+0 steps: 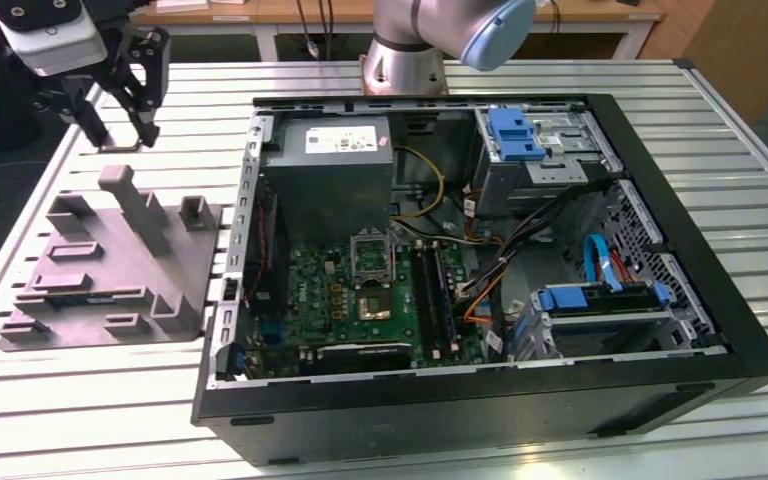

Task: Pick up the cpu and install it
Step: 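Pick up the cpu and move it towards the insertion slot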

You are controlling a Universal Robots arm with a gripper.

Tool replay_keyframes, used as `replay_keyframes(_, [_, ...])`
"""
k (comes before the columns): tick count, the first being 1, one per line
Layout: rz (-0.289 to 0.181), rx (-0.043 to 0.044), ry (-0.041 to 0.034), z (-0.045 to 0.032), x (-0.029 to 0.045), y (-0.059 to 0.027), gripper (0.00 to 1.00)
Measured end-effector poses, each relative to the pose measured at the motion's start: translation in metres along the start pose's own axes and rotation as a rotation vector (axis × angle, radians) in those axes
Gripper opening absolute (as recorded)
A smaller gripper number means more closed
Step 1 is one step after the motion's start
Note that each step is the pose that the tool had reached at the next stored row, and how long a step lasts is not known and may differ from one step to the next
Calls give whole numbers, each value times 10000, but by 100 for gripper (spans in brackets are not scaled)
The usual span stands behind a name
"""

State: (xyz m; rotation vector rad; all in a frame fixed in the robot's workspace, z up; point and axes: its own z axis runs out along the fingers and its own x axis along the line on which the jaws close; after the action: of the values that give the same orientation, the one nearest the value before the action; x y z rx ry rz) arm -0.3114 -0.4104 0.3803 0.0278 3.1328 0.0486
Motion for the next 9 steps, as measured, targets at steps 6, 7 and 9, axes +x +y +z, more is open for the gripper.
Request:
replay_keyframes(6, [0,0,0,1,-57,1,47])
replay_keyframes(7, [0,0,0,1,-63,1,47])
replay_keyframes(9, [0,0,0,1,-75,1,47])
